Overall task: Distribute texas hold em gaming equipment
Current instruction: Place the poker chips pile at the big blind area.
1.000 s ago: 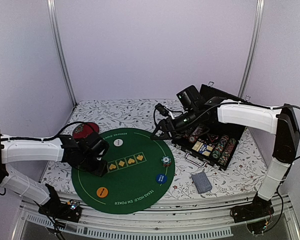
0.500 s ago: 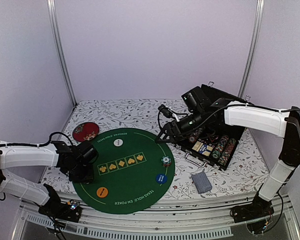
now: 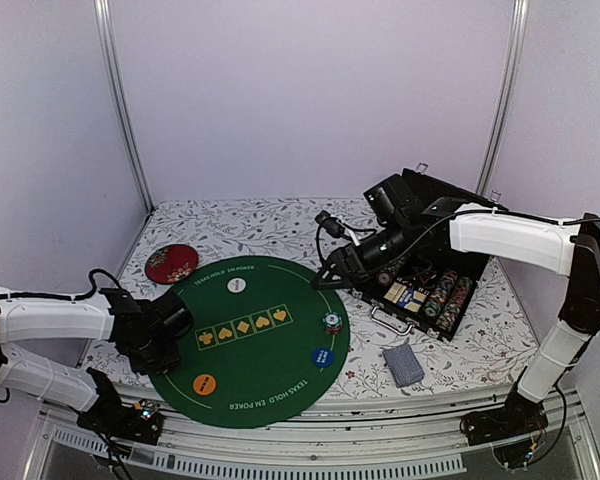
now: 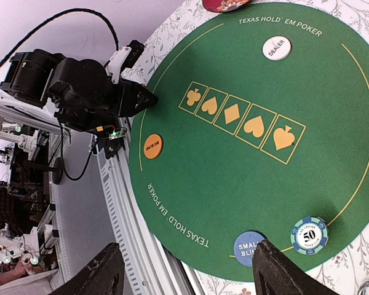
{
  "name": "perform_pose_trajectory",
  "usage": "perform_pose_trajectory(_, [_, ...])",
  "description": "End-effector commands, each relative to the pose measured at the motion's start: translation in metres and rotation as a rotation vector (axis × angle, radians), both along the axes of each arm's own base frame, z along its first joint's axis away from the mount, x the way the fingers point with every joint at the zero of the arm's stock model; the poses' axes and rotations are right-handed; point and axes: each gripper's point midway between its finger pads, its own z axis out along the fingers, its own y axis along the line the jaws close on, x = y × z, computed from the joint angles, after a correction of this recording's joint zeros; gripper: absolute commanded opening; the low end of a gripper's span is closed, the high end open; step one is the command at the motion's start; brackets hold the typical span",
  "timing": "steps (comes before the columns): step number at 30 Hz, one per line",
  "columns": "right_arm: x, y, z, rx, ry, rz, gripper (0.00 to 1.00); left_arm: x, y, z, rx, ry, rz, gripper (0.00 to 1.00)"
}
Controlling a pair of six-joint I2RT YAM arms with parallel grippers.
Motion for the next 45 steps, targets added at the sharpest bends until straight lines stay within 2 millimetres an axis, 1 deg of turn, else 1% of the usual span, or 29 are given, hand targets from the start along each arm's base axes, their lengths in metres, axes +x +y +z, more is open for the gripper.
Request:
perform_pose_trajectory(1, [-0.007,-0.001,0.01,0.029,-0.017,0.029,0.73,-0.003,0.008,-0.004,0.041,-0.023,0.045,0.0])
perform_pose_trajectory(2, [-0.007,-0.001,0.011,0.031,-0.018,0.029,0.73,-0.005,0.008,-0.004,0.043,-0.026,0.053,0.0])
perform_pose_trajectory(3, [-0.007,-0.001,0.012,0.034,-0.019,0.028,0.73,-0.006,0.008,-0.003,0.044,-0.029,0.058,0.03])
perform_pose_trajectory(6, [-0.007,-0.001,0.015,0.038,-0.022,0.031,0.73,-0.01,0.008,-0.002,0.058,-0.039,0.069,0.22])
perform_pose_trajectory(8, [-0.008,-0.001,0.017,0.04,-0.023,0.031,0.73,-0.013,0.006,-0.002,0.056,-0.044,0.079,0.28])
perform_pose_trajectory(9, [-0.008,-0.001,0.018,0.04,-0.024,0.03,0.73,-0.014,0.005,-0.003,0.055,-0.044,0.081,0.33])
perform_pose_trajectory(16, [-0.008,-0.004,0.026,0.04,-0.045,0.025,0.74,-0.018,0.006,-0.003,0.056,-0.05,0.106,0.43])
perform_pose_trajectory(21, [-0.007,-0.005,0.025,0.029,-0.053,0.022,0.75,-0.021,0.007,-0.003,0.035,-0.056,0.12,0.55])
perform_pose_trajectory(27, [-0.005,-0.007,0.026,0.015,-0.068,0.015,0.75,-0.02,0.006,-0.002,0.006,-0.079,0.106,0.62])
perform_pose_trajectory(28, [-0.004,-0.007,0.027,0.015,-0.071,0.016,0.75,-0.019,0.005,-0.001,-0.002,-0.084,0.1,0.64])
perform_pose_trajectory(29, [-0.004,-0.006,0.027,0.014,-0.072,0.018,0.75,-0.018,0.002,-0.001,-0.009,-0.089,0.084,0.7])
perform_pose_trajectory(31, [-0.003,-0.007,0.028,0.006,-0.076,0.014,0.76,-0.013,-0.002,0.003,-0.016,-0.104,0.052,0.78])
perform_pose_trajectory(34, [0.002,-0.011,0.027,-0.028,-0.099,-0.008,0.81,-0.005,-0.007,0.015,0.008,-0.118,-0.013,0.86])
perform_pose_trajectory(37, [0.011,-0.02,0.027,-0.077,-0.136,-0.046,0.91,-0.002,-0.001,0.029,0.064,-0.12,-0.008,0.94])
perform_pose_trajectory(39, [0.017,-0.03,0.027,-0.107,-0.148,-0.074,1.0,0.003,-0.004,0.04,0.07,-0.133,-0.018,0.96])
perform_pose_trajectory(41, [0.023,-0.045,0.021,-0.153,-0.141,-0.114,0.99,0.008,-0.008,0.052,0.064,-0.153,-0.031,0.98])
perform_pose_trajectory(42, [0.026,-0.055,0.014,-0.188,-0.135,-0.145,0.99,0.012,-0.009,0.059,0.064,-0.169,-0.036,0.98])
perform_pose_trajectory(43, [0.029,-0.067,0.01,-0.224,-0.135,-0.182,0.99,0.016,-0.012,0.066,0.064,-0.19,-0.048,0.98])
perform_pose_trajectory(45, [0.03,-0.095,-0.009,-0.313,-0.115,-0.267,0.99,0.027,-0.017,0.084,0.061,-0.245,-0.077,0.98])
